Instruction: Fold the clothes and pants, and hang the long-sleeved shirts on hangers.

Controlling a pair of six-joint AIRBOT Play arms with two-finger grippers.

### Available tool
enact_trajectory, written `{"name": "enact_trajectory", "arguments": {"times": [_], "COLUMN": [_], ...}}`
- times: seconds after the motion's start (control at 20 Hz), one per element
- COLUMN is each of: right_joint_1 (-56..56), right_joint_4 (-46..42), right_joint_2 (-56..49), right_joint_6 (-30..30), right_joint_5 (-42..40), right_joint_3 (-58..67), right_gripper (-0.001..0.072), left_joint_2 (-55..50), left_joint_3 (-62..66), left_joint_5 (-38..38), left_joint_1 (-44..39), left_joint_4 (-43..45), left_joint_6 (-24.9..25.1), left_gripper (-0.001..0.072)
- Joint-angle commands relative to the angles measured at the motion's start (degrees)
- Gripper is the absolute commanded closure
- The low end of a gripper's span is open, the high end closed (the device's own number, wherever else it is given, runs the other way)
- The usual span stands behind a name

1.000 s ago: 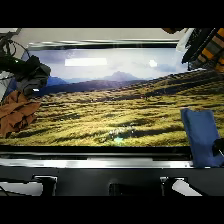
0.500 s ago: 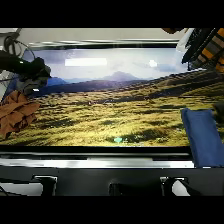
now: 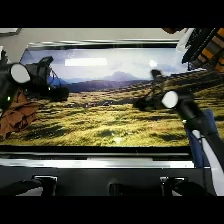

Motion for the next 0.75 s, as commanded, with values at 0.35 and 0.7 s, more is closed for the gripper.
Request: {"name": "enact_trajectory", "arguments": {"times": [0.35,0.7], "right_joint_1": [5.16,5.16], "right_joint_4": [-3.3,-3.3], "right_joint_2": [-1.86,-1.86], "right_joint_6": [0.13,0.13], "right_joint_5": [1.46,1.46], "right_joint_3": [0.07,0.07], "right_gripper": [0.0683,0.0683], "left_joint_2": [3.74,3.74], "left_joint_3": [-9.7,-9.7], "left_joint_5": [-1.97,-1.97], "left_joint_1": [-0.76,-0.76], "left_joint_4": [4.13,4.15], "left_joint_6": [0.0,0.0], "left_gripper": [0.0686,0.0687]}}
